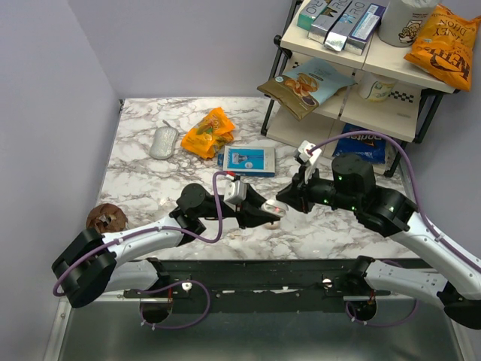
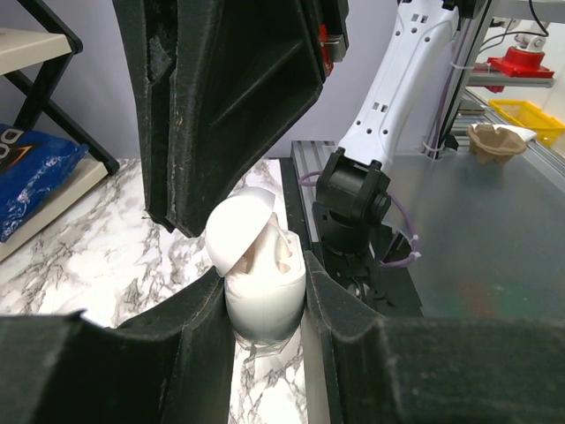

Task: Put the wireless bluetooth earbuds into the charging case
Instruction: Close the charging case.

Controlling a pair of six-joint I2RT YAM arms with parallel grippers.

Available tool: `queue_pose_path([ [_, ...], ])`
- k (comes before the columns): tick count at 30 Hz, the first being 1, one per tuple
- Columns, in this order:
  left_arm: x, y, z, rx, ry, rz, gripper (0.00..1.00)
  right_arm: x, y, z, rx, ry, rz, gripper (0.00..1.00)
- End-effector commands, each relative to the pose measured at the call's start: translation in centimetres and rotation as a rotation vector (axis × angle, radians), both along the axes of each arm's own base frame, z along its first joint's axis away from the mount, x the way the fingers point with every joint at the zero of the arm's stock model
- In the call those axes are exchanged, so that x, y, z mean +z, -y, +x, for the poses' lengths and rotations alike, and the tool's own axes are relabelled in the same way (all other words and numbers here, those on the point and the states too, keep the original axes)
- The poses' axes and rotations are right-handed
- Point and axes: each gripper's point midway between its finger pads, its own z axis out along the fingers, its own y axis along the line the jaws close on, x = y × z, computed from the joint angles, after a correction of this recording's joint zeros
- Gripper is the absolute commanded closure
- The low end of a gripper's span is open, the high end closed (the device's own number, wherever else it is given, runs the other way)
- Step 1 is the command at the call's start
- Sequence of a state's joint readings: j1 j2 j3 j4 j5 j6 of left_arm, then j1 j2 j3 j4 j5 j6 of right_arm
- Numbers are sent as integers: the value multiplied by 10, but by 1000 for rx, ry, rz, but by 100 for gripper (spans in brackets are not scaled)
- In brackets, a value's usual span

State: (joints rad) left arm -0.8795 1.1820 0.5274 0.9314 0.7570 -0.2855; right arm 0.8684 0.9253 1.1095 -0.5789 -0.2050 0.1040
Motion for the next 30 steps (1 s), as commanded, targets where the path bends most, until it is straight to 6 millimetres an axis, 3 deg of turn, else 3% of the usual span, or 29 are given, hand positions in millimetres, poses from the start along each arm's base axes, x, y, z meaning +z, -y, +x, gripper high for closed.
queue_pose_path([
  [1, 10, 4, 4, 19, 32, -23, 100, -2, 2, -7, 31, -7, -3, 78],
  [27, 13, 5, 9, 45, 28, -34, 100, -11, 0, -17, 87, -32, -11, 76],
  [30, 12, 6, 12, 53, 18, -29, 100, -12, 9, -1, -51, -37, -13, 70],
])
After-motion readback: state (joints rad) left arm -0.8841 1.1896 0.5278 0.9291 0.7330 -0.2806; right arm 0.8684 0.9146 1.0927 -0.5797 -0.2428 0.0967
